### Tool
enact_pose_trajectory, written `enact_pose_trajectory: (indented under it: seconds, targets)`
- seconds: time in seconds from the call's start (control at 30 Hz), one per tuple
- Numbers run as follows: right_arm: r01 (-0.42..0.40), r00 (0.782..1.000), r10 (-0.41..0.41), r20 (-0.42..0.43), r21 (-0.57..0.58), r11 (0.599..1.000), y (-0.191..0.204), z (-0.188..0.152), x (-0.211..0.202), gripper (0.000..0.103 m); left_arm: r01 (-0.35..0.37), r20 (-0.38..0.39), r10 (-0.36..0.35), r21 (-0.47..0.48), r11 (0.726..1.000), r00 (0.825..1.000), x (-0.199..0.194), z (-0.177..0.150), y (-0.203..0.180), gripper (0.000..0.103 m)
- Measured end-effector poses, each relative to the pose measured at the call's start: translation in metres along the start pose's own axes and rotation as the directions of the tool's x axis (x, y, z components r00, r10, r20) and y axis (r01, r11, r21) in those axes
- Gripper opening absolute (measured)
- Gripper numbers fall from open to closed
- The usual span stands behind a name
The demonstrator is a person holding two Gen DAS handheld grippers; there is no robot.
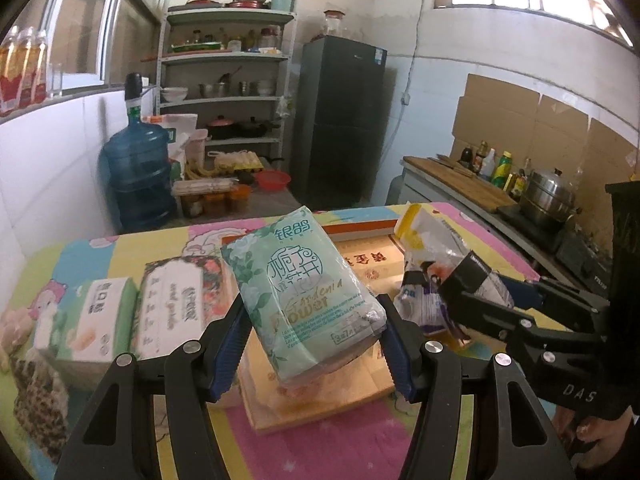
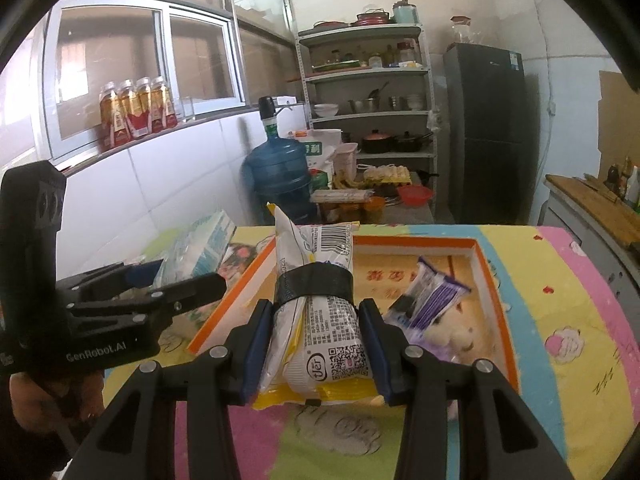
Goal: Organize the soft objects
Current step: 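Carry the tissue pack and bread roll over the tray with both grippers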
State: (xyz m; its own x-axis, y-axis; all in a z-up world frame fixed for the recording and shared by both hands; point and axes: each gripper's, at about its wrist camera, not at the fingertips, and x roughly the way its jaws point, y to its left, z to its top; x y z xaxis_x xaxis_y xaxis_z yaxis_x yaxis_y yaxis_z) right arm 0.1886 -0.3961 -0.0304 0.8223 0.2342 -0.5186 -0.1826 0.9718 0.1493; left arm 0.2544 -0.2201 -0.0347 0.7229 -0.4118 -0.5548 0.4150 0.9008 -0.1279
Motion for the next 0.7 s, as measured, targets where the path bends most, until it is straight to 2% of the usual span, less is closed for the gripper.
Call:
enact_pose_trajectory:
  seconds: [0.47,0.57,0.7]
  targets:
    - [0.030,1.000,-0.030,-0.003,-0.023,0.999,-0.030,0.032,0.034,0.045,0.004,-0.040,-0.004,0.004,1.000,0.999,0.057,0.027,-0.001,0.063]
    - [0.037,0.999,-0.038,-0.020,-0.045,0.998,-0.033,0.037,0.046,0.037,0.002,-0.053,-0.002,-0.005,1.000,0.999,0.070,0.032,0.001,0.063]
    - [0.025,0.999,-0.026,-0.040,-0.025,0.999,-0.040,0.037,0.059,0.036,0.010,-0.082,-0.012,-0.033,0.999,0.997,0.087,0.035,0.004,0.063]
